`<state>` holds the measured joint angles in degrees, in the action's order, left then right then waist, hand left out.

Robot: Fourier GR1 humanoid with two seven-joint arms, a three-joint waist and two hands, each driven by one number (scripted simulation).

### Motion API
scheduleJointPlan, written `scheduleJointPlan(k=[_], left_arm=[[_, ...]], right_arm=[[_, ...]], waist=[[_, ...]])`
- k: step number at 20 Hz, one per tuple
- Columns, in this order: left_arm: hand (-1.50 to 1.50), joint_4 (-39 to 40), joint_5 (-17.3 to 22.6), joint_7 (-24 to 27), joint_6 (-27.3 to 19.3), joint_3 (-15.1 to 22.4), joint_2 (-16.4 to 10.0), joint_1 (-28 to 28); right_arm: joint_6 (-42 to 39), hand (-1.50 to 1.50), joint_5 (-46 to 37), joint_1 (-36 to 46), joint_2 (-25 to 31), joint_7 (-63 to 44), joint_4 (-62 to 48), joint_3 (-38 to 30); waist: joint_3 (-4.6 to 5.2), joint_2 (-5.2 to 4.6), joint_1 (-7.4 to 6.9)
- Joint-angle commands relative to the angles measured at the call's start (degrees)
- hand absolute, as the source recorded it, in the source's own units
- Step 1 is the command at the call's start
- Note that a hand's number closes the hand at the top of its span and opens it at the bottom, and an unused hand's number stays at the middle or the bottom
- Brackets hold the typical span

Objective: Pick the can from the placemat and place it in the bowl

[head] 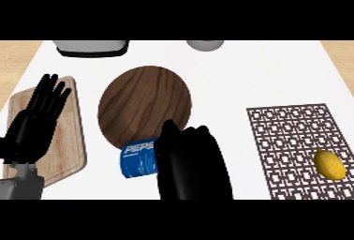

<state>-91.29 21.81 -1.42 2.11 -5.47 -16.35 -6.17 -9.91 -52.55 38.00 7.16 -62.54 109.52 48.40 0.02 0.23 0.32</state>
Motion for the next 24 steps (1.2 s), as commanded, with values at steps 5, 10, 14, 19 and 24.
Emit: scheduleJointPlan(k=[5,10,14,19,24], left_arm=[[0.0,2.31,-2.15,1.61,0.11,0.94,1.59,-1.25],[0.0,4.83,-4.14,4.14,0.08,1.52,3.23,-1.5],[0.0,0.57,-2.78,-1.32,-0.58,1.62,2.69,-2.42],[0.0,-2.09,-2.03,-2.15,-0.23,0.65,2.18,-1.38],[0.0,3.29,-2.52,0.5,1.66,-0.23,1.68,-3.51]], right_arm=[[3.29,1.5,1.06,2.76,0.72,8.22,-9.23,-18.23],[13.32,1.5,2.09,0.79,-0.41,21.66,-22.43,-22.26],[14.28,1.5,3.74,7.62,-2.67,27.87,-37.38,-28.07],[19.38,1.5,2.44,11.91,-5.5,34.39,-56.01,-30.58],[17.91,1.5,6.49,14.7,-6.45,35.01,-66.6,-36.71]], waist=[[0.0,-0.44,-0.61],[-0.01,-0.61,-0.7],[-0.02,-0.58,-1.34],[-0.03,-0.78,-2.26],[-0.02,-0.94,-1.91]])
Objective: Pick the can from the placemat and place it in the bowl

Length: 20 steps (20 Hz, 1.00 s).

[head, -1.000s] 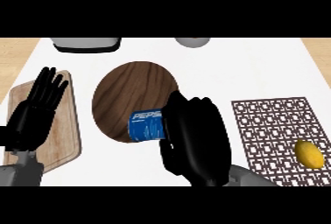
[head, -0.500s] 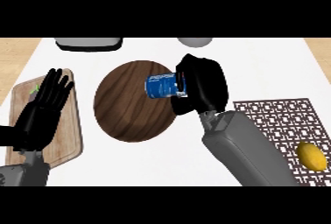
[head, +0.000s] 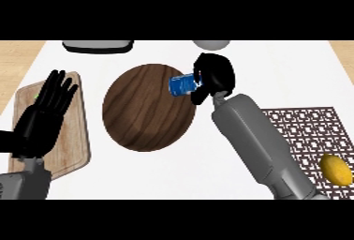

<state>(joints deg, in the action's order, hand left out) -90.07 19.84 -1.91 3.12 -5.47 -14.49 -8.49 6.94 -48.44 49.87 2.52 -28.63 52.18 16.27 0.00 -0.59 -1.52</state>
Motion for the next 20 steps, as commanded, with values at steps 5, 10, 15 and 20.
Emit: scheduleJointPlan(k=[5,10,15,20], left_arm=[[0.0,-1.8,0.25,-0.71,0.91,0.72,0.49,0.29],[0.0,-0.91,0.37,-2.22,0.27,-0.81,-0.57,-0.47],[0.0,-0.54,-0.05,-0.26,0.66,-0.48,0.29,0.34],[0.0,-1.79,-0.34,-1.92,-1.22,-1.21,0.83,0.11]], right_arm=[[-0.21,-1.5,8.41,7.24,-2.43,12.2,-20.69,-7.07],[4.72,-1.5,15.17,4.24,-1.8,25.04,-16.44,-13.77],[10.04,-1.5,27.66,4.5,-2.51,29.98,-12.49,-21.93],[8.87,-1.5,30.56,1.61,0.67,34.59,-13.56,-27.19]], waist=[[-0.04,-0.38,-1.69],[-0.08,-0.03,0.05],[-0.1,0.09,-0.19],[-0.02,0.44,0.95]])
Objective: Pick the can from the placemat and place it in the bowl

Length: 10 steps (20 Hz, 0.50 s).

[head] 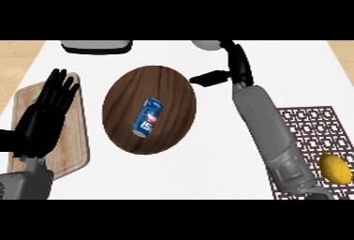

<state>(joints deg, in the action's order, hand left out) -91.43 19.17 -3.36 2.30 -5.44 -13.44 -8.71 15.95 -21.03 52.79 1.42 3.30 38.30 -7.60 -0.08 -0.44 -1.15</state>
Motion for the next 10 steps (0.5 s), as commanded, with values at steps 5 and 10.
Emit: scheduleJointPlan(k=[5,10], left_arm=[[0.0,-4.02,0.63,-4.59,-1.33,-1.37,-1.04,-0.38],[0.0,0.71,1.79,1.62,3.68,-3.7,-1.82,2.99]], right_arm=[[-4.75,-1.5,6.89,-4.12,8.73,1.86,3.43,-6.9],[-15.0,-1.5,11.1,-11.52,17.35,3.01,7.34,-9.49]], waist=[[0.04,0.51,0.92],[0.08,0.53,1.27]])
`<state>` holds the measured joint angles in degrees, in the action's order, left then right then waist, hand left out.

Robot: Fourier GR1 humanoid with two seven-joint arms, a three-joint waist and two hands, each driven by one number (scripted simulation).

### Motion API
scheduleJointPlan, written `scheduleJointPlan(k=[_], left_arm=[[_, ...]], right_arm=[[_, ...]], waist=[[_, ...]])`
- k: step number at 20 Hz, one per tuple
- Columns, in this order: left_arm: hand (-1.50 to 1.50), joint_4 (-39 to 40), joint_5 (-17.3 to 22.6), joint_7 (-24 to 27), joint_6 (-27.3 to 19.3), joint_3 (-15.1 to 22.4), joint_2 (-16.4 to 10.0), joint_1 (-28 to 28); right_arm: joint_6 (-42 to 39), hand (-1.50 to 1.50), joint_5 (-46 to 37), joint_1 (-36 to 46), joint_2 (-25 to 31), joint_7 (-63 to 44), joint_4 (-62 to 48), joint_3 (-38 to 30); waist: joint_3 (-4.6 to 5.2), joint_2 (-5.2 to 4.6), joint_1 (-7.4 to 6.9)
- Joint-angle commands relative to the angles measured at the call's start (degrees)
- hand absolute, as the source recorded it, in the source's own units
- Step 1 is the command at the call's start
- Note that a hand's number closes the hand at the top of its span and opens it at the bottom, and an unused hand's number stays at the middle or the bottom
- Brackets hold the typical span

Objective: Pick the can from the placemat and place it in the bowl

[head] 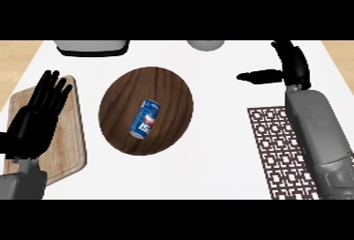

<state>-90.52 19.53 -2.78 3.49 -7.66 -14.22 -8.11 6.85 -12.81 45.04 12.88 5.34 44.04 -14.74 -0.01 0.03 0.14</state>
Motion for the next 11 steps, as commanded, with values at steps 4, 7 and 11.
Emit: scheduleJointPlan(k=[4,7,11], left_arm=[[0.0,-3.12,-1.1,-0.19,-0.11,0.75,1.09,2.47],[0.0,-0.64,-1.34,-1.81,-1.05,0.69,1.56,-0.93],[0.0,-1.21,0.7,0.42,3.17,-1.47,0.17,2.32]], right_arm=[[-10.58,-1.5,5.1,-11.21,9.27,2.98,6.02,-3.24],[-15.93,-1.5,8.33,-15.51,10.88,2.92,10.1,-4.04],[-19.65,-1.5,9.18,-20.65,13.12,5.31,10.55,-4.42]], waist=[[-0.01,0.05,-0.06],[0.0,0.02,0.16],[0.01,0.01,-0.08]])
